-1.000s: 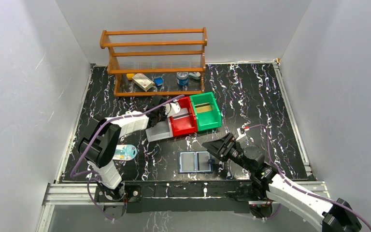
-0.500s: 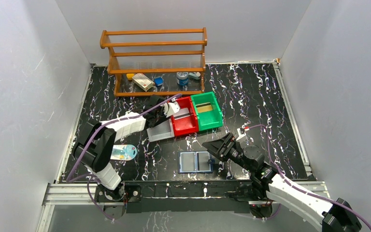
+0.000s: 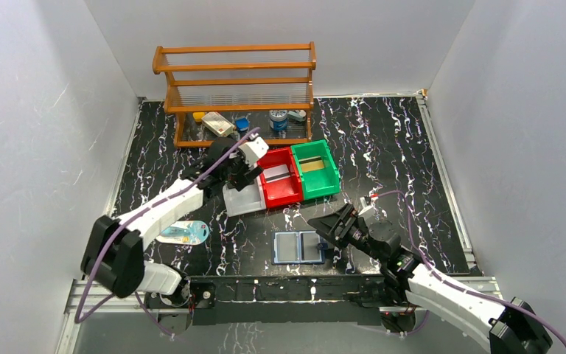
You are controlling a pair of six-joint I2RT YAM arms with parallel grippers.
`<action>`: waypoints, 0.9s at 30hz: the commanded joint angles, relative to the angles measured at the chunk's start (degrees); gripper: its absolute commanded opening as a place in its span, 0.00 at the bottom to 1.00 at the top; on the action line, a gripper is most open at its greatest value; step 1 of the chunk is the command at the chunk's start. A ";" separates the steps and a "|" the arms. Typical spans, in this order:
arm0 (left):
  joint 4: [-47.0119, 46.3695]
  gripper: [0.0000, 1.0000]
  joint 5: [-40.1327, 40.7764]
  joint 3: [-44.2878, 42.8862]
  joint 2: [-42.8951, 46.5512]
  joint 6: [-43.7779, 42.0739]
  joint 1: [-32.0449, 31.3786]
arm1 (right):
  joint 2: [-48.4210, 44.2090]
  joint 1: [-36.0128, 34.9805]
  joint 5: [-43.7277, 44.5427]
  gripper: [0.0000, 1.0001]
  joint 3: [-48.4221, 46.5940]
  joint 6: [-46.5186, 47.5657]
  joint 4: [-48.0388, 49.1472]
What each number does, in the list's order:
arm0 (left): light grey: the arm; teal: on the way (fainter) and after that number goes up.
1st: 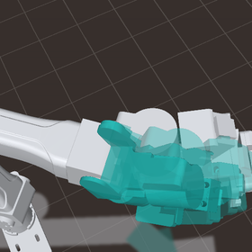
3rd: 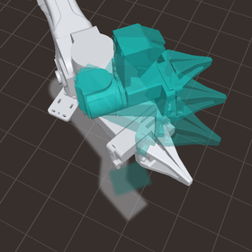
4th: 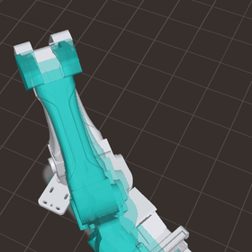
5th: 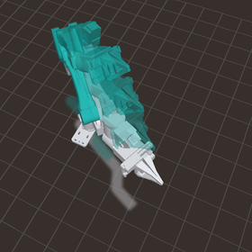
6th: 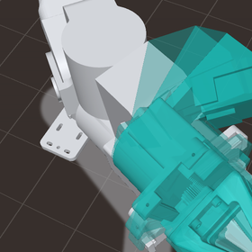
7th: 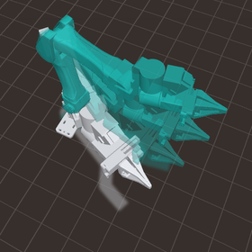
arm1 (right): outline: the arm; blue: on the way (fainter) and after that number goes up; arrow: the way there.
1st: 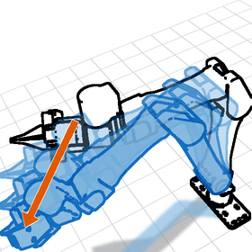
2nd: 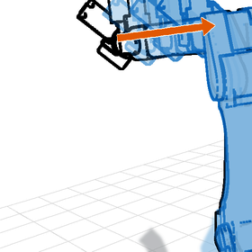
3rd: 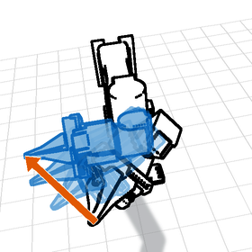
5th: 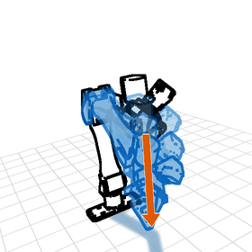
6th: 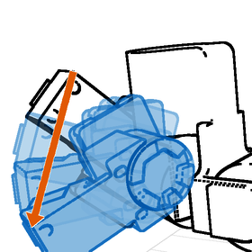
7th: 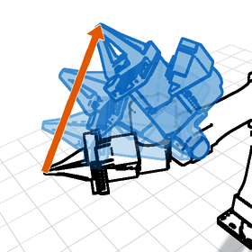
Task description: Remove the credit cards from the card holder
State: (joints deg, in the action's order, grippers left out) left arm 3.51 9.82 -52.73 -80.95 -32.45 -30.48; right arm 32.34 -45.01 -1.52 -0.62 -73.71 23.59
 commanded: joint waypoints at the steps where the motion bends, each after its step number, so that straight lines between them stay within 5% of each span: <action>1: -2.18 0.94 -9.98 2.27 11.01 11.99 0.07 | 1.17 0.28 0.34 0.95 -0.83 1.50 -1.49; 12: -7.87 0.98 -34.39 10.37 20.93 40.13 0.14 | 11.24 0.11 -2.27 0.72 -12.20 7.96 -13.13; 27: -13.93 0.98 -35.17 17.19 24.66 61.50 0.08 | 23.51 -9.54 9.30 0.62 -27.90 12.08 -32.61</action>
State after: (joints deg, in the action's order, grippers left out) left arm -4.99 -22.48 -37.67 -58.15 20.80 -30.48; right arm 55.27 -53.28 2.26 -25.26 -62.72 -2.22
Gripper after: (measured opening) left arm 0.983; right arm 0.622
